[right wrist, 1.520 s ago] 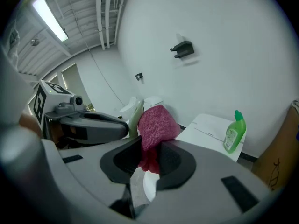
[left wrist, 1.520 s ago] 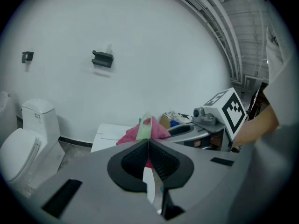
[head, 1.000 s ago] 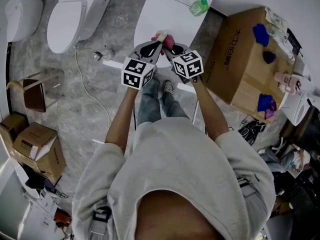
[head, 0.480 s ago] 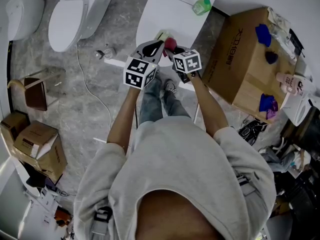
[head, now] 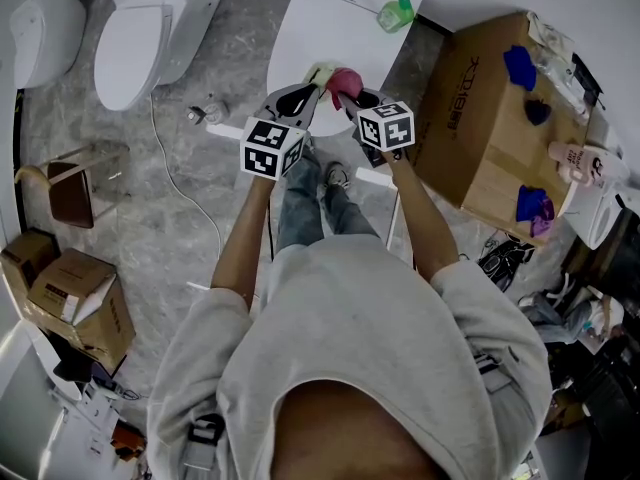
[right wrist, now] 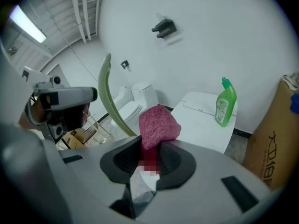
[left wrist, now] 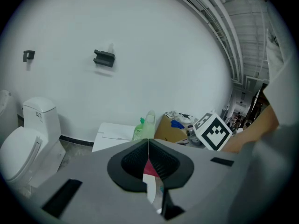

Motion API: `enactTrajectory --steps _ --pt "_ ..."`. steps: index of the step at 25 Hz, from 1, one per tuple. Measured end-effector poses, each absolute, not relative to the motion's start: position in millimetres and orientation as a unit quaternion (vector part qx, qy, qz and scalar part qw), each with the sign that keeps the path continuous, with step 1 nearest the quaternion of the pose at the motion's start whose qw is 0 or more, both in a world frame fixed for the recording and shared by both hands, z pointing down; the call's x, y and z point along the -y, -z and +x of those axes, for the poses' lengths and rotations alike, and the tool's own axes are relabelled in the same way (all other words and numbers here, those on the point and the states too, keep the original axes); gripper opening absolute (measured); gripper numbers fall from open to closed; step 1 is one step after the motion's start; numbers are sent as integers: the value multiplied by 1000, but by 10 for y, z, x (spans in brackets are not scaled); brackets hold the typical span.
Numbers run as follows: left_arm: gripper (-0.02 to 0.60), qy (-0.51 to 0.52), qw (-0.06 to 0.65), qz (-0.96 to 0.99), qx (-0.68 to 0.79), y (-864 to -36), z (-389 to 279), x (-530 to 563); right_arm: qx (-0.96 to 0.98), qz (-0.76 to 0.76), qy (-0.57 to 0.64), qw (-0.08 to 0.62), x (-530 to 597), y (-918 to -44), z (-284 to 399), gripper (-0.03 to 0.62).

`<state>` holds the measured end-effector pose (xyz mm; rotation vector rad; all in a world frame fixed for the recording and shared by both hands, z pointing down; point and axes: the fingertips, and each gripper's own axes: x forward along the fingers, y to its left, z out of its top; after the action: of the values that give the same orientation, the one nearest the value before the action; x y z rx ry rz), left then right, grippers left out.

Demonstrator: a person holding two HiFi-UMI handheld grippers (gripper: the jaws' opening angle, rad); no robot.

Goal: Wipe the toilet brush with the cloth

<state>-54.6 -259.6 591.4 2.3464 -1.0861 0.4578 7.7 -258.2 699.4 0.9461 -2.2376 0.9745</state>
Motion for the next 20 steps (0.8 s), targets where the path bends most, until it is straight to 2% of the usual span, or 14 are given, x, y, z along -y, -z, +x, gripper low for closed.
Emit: enactTrajectory --steps 12,20 --pt "22 -172 251 862 405 -5910 -547 2591 870 371 -284 155 2956 -5872 86 89" --pt "22 -177 252 861 405 -5937 -529 2595 888 347 -258 159 2937 -5711 -55 89"
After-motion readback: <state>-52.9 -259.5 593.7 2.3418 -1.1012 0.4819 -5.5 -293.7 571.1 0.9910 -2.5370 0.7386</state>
